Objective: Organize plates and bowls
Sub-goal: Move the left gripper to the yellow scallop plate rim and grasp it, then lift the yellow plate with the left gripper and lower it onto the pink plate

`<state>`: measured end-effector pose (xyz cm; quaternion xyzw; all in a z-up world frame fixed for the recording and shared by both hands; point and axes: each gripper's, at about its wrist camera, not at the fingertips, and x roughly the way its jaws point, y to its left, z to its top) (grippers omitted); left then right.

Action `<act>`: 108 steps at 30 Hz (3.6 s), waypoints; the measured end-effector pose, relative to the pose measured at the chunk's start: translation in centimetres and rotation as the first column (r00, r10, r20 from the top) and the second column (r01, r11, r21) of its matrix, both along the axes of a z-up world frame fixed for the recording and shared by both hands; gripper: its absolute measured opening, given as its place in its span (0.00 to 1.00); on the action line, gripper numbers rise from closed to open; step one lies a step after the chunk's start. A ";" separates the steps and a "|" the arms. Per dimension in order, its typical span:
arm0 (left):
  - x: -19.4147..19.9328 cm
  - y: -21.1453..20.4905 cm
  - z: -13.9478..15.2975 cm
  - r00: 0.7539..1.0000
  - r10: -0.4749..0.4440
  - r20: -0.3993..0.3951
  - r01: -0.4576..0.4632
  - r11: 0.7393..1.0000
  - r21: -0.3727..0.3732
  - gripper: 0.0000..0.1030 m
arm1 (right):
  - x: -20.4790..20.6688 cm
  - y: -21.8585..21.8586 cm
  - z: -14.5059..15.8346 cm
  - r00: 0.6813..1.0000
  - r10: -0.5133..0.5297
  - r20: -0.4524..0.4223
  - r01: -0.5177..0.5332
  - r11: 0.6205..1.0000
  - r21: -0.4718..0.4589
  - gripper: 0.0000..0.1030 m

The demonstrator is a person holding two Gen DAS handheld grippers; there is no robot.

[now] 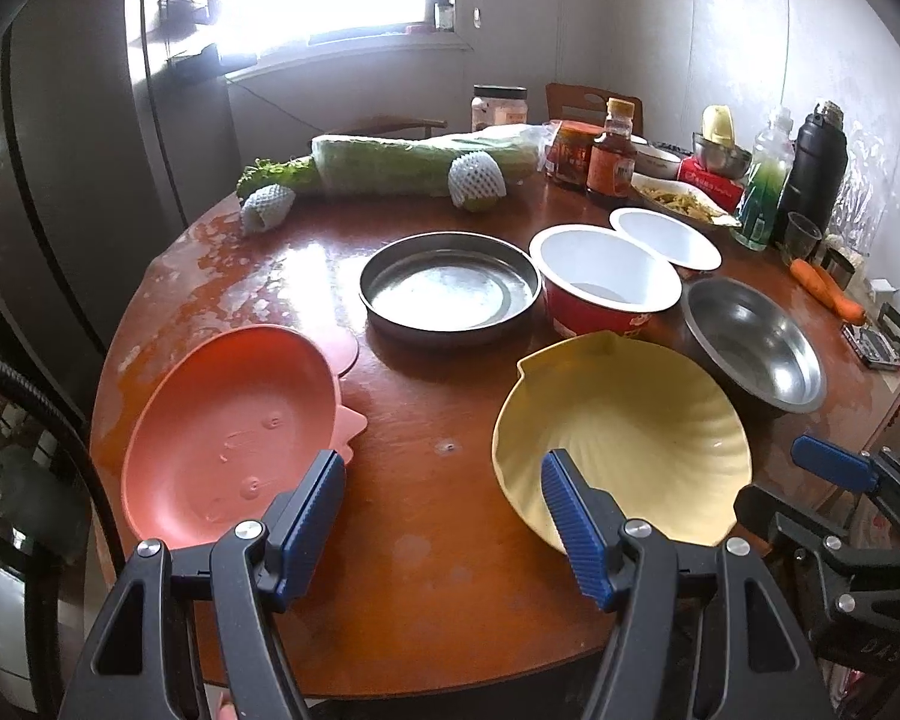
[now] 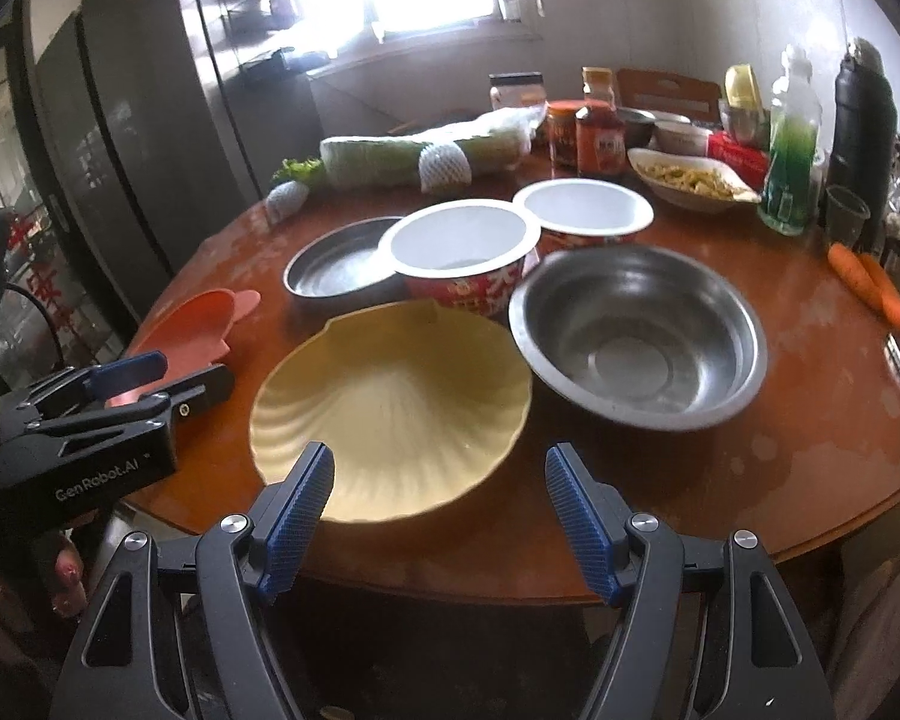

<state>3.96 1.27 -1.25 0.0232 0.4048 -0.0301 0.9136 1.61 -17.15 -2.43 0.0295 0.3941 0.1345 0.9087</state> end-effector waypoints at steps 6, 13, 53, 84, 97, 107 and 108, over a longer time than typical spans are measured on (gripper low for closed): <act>0.7 -0.5 -0.5 1.000 -0.016 -0.005 0.016 1.000 -0.008 0.66 | 0.6 -0.4 -0.9 1.000 -0.017 -0.024 0.017 1.000 0.014 0.72; 2.1 -1.2 -1.5 0.999 -0.027 -0.020 0.027 1.000 -0.005 0.65 | 1.4 -0.3 -1.9 0.999 -0.020 -0.035 0.021 0.999 0.028 0.73; 0.9 -1.3 -3.1 0.998 -0.049 -0.027 0.048 0.998 -0.037 0.41 | 3.5 2.1 -3.4 0.998 0.052 -0.023 -0.052 0.999 -0.015 0.41; -3.3 7.8 3.6 0.973 0.179 0.144 -0.176 0.984 -0.033 0.42 | 3.3 12.1 3.9 0.952 0.271 0.142 -0.262 0.961 -0.084 0.41; -2.4 12.3 2.5 0.952 0.280 0.120 -0.275 0.960 -0.057 0.42 | 6.4 17.6 2.9 0.917 0.379 0.125 -0.366 0.924 -0.114 0.41; -1.6 13.9 1.0 0.940 0.326 0.100 -0.323 0.945 -0.047 0.42 | 8.5 20.5 1.8 0.897 0.430 0.100 -0.416 0.899 -0.137 0.41; -1.4 13.9 0.8 0.940 0.327 0.096 -0.324 0.945 -0.044 0.42 | 8.6 20.6 1.7 0.897 0.432 0.097 -0.417 0.898 -0.140 0.41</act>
